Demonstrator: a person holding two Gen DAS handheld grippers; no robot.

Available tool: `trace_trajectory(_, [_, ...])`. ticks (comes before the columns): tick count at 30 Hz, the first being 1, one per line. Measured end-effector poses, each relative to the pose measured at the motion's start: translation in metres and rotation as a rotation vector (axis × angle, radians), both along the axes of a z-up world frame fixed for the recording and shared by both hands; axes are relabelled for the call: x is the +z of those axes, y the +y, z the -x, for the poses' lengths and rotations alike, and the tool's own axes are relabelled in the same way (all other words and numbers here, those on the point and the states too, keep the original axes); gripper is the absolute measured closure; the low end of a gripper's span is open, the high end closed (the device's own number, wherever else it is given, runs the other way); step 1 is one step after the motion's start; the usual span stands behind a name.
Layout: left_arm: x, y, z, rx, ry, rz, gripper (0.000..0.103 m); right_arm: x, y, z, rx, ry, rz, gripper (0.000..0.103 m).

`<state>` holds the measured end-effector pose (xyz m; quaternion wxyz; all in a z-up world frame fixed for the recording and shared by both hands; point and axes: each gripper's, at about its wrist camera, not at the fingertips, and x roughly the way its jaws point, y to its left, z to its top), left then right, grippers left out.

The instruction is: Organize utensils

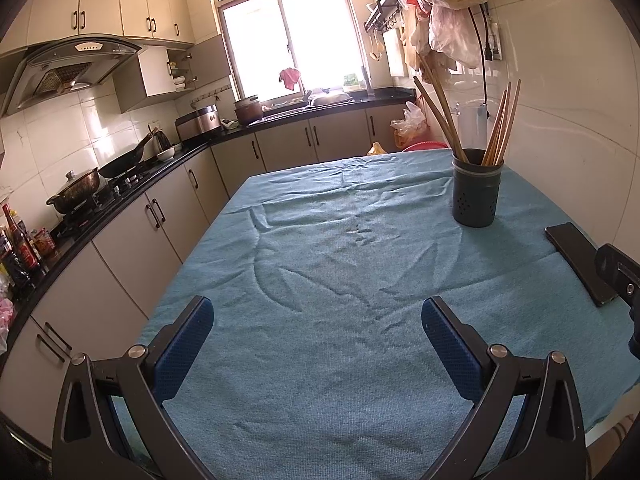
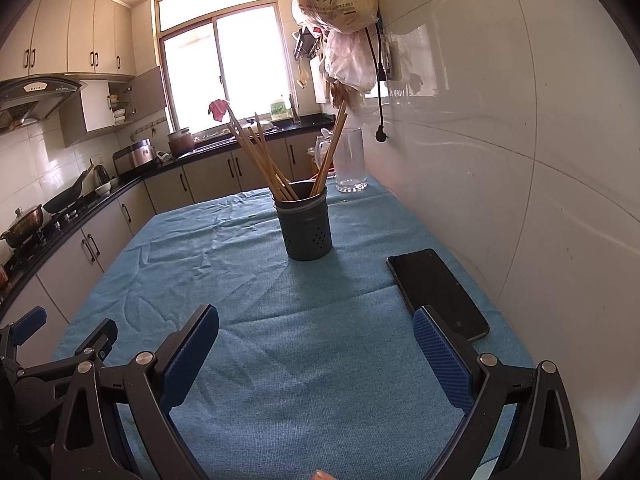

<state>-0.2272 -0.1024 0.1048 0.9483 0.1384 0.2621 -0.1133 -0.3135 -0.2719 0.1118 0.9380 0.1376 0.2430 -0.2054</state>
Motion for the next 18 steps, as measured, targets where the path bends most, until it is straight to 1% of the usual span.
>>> trace_trajectory(7, [-0.004,0.004,-0.001,0.008,0.011,-0.001,0.000,-0.005,0.001,-0.004,0.008,0.014,0.002,0.003])
trace_trajectory(14, [-0.008,0.005,-0.005,-0.004,0.030,0.004,0.000,-0.009,0.002,-0.010,0.016,0.027,-0.001,0.003])
trace_trajectory(18, [-0.011,0.012,-0.012,0.021,0.040,0.015,0.000,-0.012,0.002,-0.019,0.024,0.044,-0.004,0.003])
